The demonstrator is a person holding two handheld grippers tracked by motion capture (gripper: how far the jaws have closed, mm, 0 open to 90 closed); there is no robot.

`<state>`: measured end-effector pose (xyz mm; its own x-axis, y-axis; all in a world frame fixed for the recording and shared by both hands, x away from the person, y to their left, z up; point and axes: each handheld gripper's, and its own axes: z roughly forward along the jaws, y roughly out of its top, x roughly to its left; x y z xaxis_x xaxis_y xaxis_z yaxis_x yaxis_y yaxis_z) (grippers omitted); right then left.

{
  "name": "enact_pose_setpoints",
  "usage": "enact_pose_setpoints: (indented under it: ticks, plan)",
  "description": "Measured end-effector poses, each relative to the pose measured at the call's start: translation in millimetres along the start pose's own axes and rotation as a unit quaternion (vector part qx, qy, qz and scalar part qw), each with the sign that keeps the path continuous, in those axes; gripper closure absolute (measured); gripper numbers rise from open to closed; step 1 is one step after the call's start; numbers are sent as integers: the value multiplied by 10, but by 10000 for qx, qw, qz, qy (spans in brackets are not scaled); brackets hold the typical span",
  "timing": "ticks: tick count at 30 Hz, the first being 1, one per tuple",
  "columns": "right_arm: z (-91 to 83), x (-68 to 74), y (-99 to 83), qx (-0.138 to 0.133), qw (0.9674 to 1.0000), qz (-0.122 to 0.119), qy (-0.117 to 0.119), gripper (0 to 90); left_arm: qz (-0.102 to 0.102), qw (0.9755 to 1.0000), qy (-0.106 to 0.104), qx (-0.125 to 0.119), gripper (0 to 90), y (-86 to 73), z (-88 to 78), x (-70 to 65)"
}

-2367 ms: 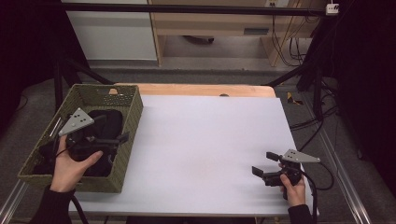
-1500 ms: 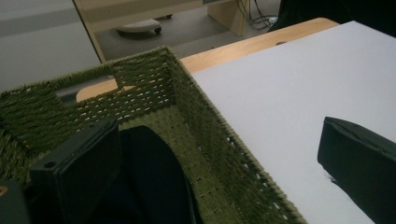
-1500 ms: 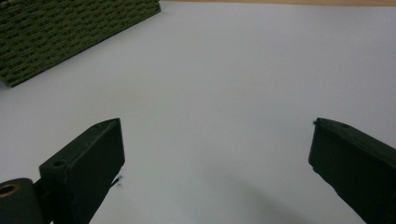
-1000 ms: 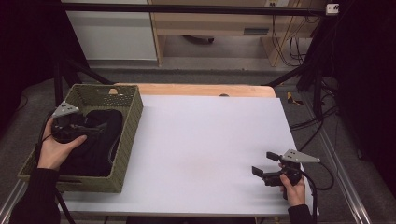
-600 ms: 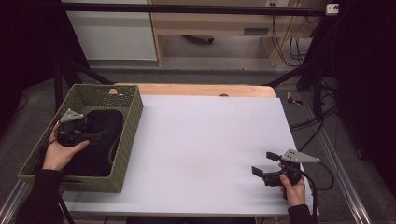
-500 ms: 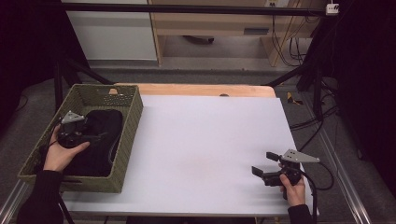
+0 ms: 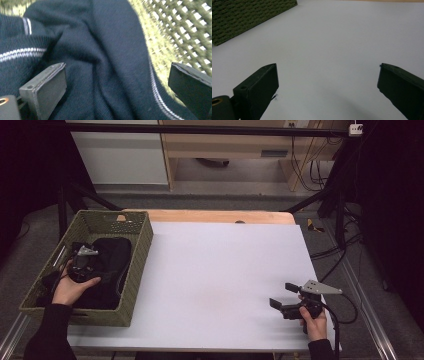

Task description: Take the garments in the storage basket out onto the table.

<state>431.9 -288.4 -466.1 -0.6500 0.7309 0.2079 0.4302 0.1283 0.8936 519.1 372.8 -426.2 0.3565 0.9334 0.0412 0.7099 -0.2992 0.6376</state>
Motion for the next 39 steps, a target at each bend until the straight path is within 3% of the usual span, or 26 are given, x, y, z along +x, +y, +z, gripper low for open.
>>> enact_pose_setpoints:
  ticks: [4, 11, 17, 24, 33, 36, 39]
  plan:
    - [-4, 2, 2, -6, 10000, 11, 1, 42, -151, 9998, 54, 90, 66, -9, 35, 33]
    - [-3, 1, 1, 3, 10000, 7, 0, 42, -179, 9996, 89, 202, 83, -25, 90, 66]
    - [-3, 0, 1, 5, 10000, 7, -1, 42, -140, 9988, 50, 468, 113, -53, 148, 61]
    - [-4, 1, 1, 6, 10000, 2, -2, 42, -260, 9969, -1, 742, 164, -77, 193, 68]
    - [0, -1, -1, 7, 10000, -13, -6, 42, -263, 9962, 27, 832, 228, -85, 210, 41]
    - [-1, 0, -1, 11, 10000, -8, -9, 43, -375, 9960, -12, 805, 291, -85, 188, 44]
    - [0, -2, -1, 9, 10000, -13, -10, 43, -436, 9963, -25, 743, 471, -98, 154, 51]
